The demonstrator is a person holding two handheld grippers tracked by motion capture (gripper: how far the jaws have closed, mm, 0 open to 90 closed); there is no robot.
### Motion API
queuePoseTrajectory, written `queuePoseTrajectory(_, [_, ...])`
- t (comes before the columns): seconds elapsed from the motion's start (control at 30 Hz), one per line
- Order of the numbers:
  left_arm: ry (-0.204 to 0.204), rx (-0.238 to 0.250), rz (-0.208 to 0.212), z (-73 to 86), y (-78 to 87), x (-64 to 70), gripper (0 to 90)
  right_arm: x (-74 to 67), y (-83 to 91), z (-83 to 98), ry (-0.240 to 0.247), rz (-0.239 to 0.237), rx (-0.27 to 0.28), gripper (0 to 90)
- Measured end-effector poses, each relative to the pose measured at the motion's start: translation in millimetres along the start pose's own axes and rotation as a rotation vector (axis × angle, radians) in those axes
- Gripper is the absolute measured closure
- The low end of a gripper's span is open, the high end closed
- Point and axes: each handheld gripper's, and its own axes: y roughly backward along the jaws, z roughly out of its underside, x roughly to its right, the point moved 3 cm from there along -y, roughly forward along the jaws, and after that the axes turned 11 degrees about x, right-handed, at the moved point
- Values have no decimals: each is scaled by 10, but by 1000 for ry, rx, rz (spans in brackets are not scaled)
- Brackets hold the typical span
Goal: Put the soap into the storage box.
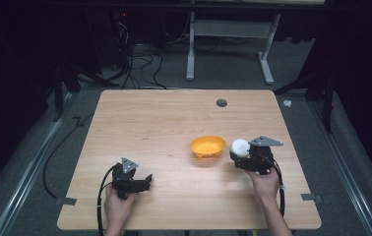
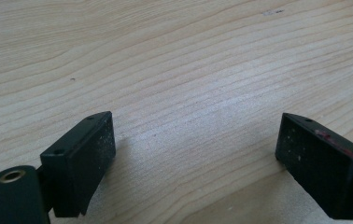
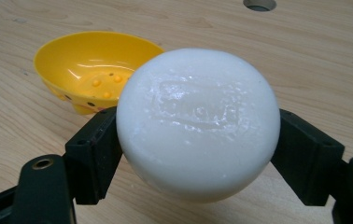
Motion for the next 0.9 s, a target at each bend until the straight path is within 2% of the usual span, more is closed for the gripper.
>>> queuePoseTrajectory(0.67, [0, 2, 0, 0, -1, 0, 124, -261, -124, -239, 26, -76, 9, 236])
queuePoseTrajectory(0.9, [-2, 2, 3, 0, -1, 1, 124, -366, -229, -318, 29, -113, 5, 236])
